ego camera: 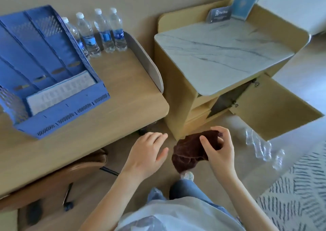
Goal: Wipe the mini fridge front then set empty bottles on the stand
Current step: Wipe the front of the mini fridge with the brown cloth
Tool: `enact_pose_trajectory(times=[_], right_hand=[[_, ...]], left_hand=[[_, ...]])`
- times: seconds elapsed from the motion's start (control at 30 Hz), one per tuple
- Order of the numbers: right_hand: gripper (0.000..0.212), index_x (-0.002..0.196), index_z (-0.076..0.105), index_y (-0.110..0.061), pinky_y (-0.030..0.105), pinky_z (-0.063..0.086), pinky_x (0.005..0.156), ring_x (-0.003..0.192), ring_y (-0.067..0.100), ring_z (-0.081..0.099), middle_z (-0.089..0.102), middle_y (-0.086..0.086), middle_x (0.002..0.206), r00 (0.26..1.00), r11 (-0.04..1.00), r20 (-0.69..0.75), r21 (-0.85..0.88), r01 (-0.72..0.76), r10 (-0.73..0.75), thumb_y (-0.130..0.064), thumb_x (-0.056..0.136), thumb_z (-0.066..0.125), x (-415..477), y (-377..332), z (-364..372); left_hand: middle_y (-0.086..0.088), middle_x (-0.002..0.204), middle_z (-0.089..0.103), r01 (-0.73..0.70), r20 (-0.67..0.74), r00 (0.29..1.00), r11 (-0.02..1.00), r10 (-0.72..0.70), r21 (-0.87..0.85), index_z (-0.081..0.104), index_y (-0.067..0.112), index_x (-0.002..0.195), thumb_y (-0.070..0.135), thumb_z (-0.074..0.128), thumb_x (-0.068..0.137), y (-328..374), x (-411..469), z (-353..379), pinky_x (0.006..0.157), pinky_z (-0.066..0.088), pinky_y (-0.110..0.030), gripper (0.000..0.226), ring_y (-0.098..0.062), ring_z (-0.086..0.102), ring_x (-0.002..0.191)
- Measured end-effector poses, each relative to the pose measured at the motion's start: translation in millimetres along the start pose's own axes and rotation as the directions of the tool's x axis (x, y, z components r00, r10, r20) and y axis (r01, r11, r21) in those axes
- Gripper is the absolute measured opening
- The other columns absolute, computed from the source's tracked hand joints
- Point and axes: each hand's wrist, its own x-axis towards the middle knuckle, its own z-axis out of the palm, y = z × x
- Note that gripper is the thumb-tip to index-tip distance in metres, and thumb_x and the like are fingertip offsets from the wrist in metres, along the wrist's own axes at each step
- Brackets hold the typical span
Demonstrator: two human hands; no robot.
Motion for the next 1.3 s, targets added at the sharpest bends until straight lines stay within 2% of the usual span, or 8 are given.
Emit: enact_pose_trajectory(times=[0.17, 0.33, 0.53, 0.6, 0.73, 0.87, 1.07, 1.3], right_hand=[[0.037, 0.114, 0.056, -0.03, 0.052, 0.063, 0.068, 0.078, 0.02, 0.068, 0.068, -0.009, 0.083, 0.985, 1.0, -0.17, 0.031, 0.0, 0.006, -0.011, 0.089, 0.075, -23, -2, -58], [0.036, 0.116, 0.056, -0.027, 0.053, 0.062, 0.072, 0.081, 0.025, 0.069, 0.069, -0.005, 0.086, 0.94, 0.999, -0.34, 0.041, 0.016, -0.001, -0.012, 0.09, 0.075, -50, 8, -136], [0.032, 0.112, 0.055, -0.024, 0.031, 0.058, 0.066, 0.078, 0.011, 0.068, 0.068, -0.009, 0.084, 0.846, 1.0, -0.533, 0.015, -0.025, 0.029, -0.01, 0.091, 0.074, -99, 37, -259], [0.032, 0.113, 0.055, -0.022, 0.029, 0.058, 0.066, 0.077, 0.013, 0.068, 0.068, -0.006, 0.084, 0.805, 0.999, -0.592, 0.0, -0.049, 0.04, -0.009, 0.09, 0.074, -116, 48, -303], [0.034, 0.112, 0.056, -0.021, 0.013, 0.052, 0.071, 0.084, 0.006, 0.066, 0.066, -0.016, 0.092, 0.728, 0.988, -0.685, -0.102, -0.112, 0.012, -0.007, 0.089, 0.075, -141, 69, -383], [0.035, 0.114, 0.056, -0.021, 0.006, 0.046, 0.077, 0.092, -0.001, 0.064, 0.065, -0.02, 0.095, 0.681, 0.974, -0.732, -0.139, -0.176, 0.019, -0.009, 0.088, 0.076, -149, 84, -440], [0.035, 0.112, 0.056, -0.026, 0.011, 0.051, 0.076, 0.091, 0.001, 0.065, 0.066, -0.009, 0.097, 0.674, 0.979, -0.735, -0.072, -0.189, 0.076, -0.009, 0.088, 0.076, -109, 101, -486], [0.035, 0.113, 0.057, -0.026, 0.029, 0.059, 0.074, 0.085, 0.01, 0.068, 0.068, -0.001, 0.091, 0.75, 0.979, -0.65, -0.041, -0.2, 0.126, -0.01, 0.089, 0.076, -6, 112, -517]], left_hand=[[0.002, 0.134, 0.063, -0.148, 0.029, 0.989, 0.989, 0.148, -0.018, 0.06, 0.02, 0.136, 0.046, 0.042, 0.098, 41, 17, 12, 0.102, 0.044, -0.026, 0.05, -0.014, 0.057, 0.124], [0.001, 0.124, 0.07, -0.319, 0.065, 0.945, 0.947, 0.321, -0.041, 0.068, 0.02, 0.126, 0.043, 0.053, 0.094, 112, 42, 41, 0.094, 0.047, -0.027, 0.042, -0.017, 0.065, 0.114], [-0.001, 0.121, 0.07, -0.539, 0.183, 0.822, 0.841, 0.539, -0.057, 0.067, 0.015, 0.126, 0.036, 0.055, 0.095, 235, 58, 109, 0.092, 0.053, -0.033, 0.04, -0.018, 0.065, 0.111], [-0.001, 0.12, 0.069, -0.585, 0.235, 0.773, 0.806, 0.589, -0.094, 0.066, 0.014, 0.127, 0.038, 0.048, 0.096, 287, 58, 133, 0.092, 0.054, -0.036, 0.044, -0.02, 0.063, 0.11], [-0.002, 0.119, 0.068, -0.668, 0.303, 0.673, 0.731, 0.674, -0.142, 0.065, 0.012, 0.128, 0.035, 0.052, 0.095, 379, 54, 178, 0.09, 0.051, -0.037, 0.041, -0.023, 0.062, 0.11], [-0.004, 0.114, 0.069, -0.709, 0.338, 0.613, 0.686, 0.714, -0.163, 0.067, 0.01, 0.124, 0.035, 0.05, 0.096, 439, 58, 202, 0.087, 0.054, -0.037, 0.041, -0.024, 0.064, 0.104], [-0.005, 0.108, 0.071, -0.717, 0.384, 0.595, 0.683, 0.706, -0.144, 0.07, 0.007, 0.117, 0.037, 0.041, 0.093, 473, 100, 223, 0.081, 0.057, -0.038, 0.048, -0.025, 0.067, 0.096], [-0.002, 0.105, 0.071, -0.64, 0.377, 0.673, 0.757, 0.636, -0.133, 0.07, 0.009, 0.116, 0.038, 0.042, 0.093, 480, 184, 261, 0.077, 0.056, -0.035, 0.047, -0.023, 0.066, 0.094]])
